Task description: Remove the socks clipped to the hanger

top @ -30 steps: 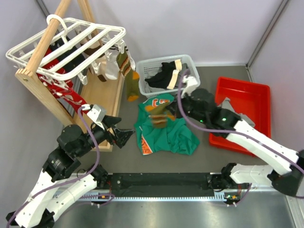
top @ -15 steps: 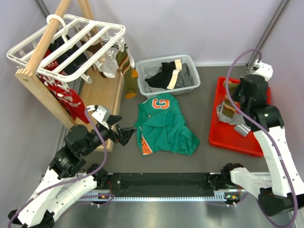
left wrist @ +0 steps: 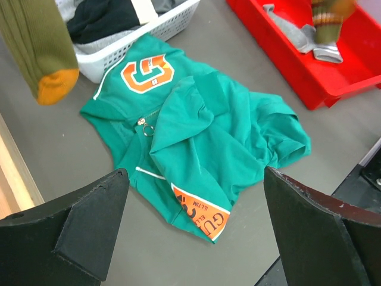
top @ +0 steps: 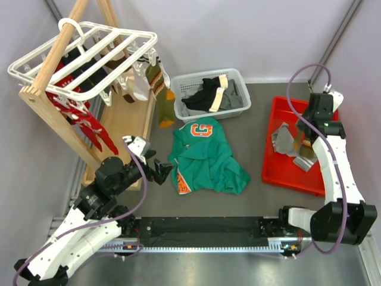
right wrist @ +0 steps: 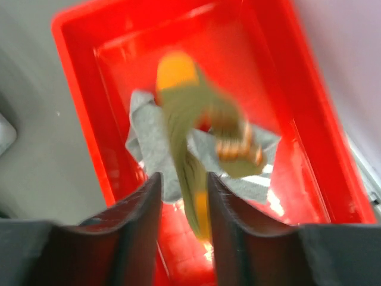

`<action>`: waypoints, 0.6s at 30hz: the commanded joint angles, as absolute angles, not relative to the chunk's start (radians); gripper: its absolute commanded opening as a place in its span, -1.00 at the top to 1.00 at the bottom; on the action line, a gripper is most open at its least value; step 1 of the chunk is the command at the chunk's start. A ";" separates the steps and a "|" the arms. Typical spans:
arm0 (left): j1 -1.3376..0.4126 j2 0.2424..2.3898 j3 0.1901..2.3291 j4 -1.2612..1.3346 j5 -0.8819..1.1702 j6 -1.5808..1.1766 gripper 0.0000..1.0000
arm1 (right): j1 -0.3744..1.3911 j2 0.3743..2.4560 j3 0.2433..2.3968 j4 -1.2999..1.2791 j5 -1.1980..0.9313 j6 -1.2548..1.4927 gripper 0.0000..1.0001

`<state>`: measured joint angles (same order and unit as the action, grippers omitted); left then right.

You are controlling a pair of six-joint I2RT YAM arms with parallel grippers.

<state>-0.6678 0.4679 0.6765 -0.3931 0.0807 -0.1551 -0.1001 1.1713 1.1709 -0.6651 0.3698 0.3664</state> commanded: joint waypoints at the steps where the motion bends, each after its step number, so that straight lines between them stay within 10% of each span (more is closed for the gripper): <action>1: -0.669 0.445 0.654 -0.339 0.057 -0.140 -0.98 | -0.104 1.187 1.183 -0.653 0.369 0.396 0.15; 9: -0.669 0.431 0.640 -0.310 0.072 -0.152 -0.98 | -0.066 1.166 1.201 -0.504 0.168 0.292 -0.26; 18: -0.670 0.445 0.646 -0.316 0.055 -0.156 -0.98 | 0.228 1.291 1.234 -0.175 -0.098 0.253 -0.25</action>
